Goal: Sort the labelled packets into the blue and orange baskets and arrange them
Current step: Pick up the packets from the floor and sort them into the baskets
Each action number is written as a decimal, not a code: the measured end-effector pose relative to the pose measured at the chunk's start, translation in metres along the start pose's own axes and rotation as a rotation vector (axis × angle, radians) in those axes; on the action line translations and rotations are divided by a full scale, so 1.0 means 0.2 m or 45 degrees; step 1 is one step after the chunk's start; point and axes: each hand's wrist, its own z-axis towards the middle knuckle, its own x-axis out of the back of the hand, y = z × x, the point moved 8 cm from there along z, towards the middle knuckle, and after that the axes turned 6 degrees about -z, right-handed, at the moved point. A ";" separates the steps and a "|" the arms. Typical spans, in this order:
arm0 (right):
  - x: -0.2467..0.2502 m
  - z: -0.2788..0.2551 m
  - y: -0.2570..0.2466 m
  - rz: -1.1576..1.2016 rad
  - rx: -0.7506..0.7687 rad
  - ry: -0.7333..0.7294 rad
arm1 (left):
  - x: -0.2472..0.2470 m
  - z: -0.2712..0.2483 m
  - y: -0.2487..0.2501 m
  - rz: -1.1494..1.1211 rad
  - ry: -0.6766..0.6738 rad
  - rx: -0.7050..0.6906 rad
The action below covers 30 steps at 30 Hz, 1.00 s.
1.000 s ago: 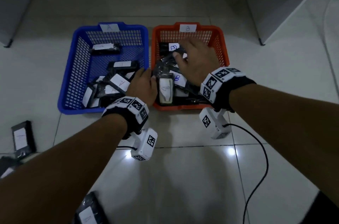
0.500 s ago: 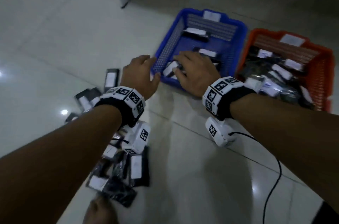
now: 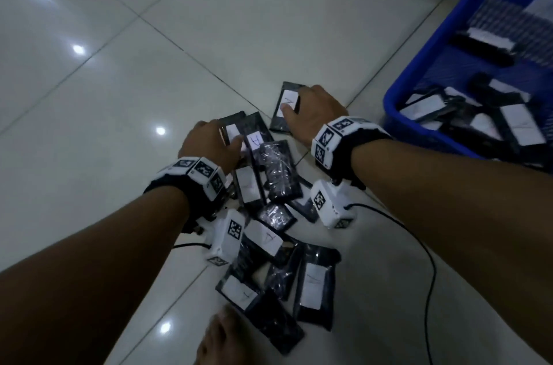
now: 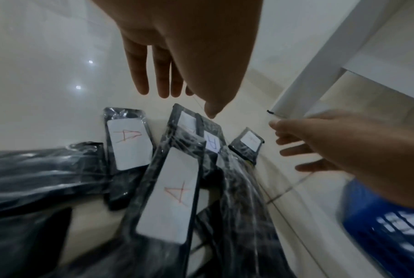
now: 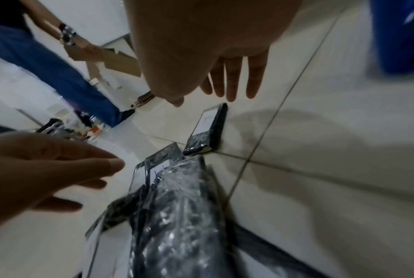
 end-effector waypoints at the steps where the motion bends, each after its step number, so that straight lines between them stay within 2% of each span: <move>1: -0.04 0.04 0.01 0.037 -0.081 -0.008 | -0.01 0.05 -0.01 -0.030 0.024 0.012; 5: -0.15 0.14 0.01 -0.057 -0.281 0.025 | -0.10 0.22 0.04 -0.080 0.031 -0.079; 9: -0.20 0.19 0.02 -0.107 -0.241 -0.050 | -0.18 0.30 0.13 0.060 -0.096 -0.201; 15: -0.18 0.07 0.09 0.089 -0.218 -0.175 | -0.23 0.34 0.14 0.083 -0.243 -0.093; 19: -0.12 -0.09 0.12 0.106 -0.169 -0.148 | -0.29 0.29 0.15 -0.046 -0.377 0.038; 22: -0.04 -0.18 0.14 0.187 -0.096 -0.118 | -0.26 0.23 0.20 -0.121 -0.340 0.030; 24: 0.03 -0.23 0.18 0.221 -0.098 -0.077 | -0.27 0.16 0.25 -0.062 -0.395 -0.089; 28: 0.13 -0.30 0.27 0.270 -0.125 -0.016 | -0.35 -0.02 0.40 0.416 -0.608 -0.633; 30: 0.15 -0.33 0.32 0.265 -0.127 -0.026 | -0.38 -0.09 0.48 0.393 -0.621 -0.805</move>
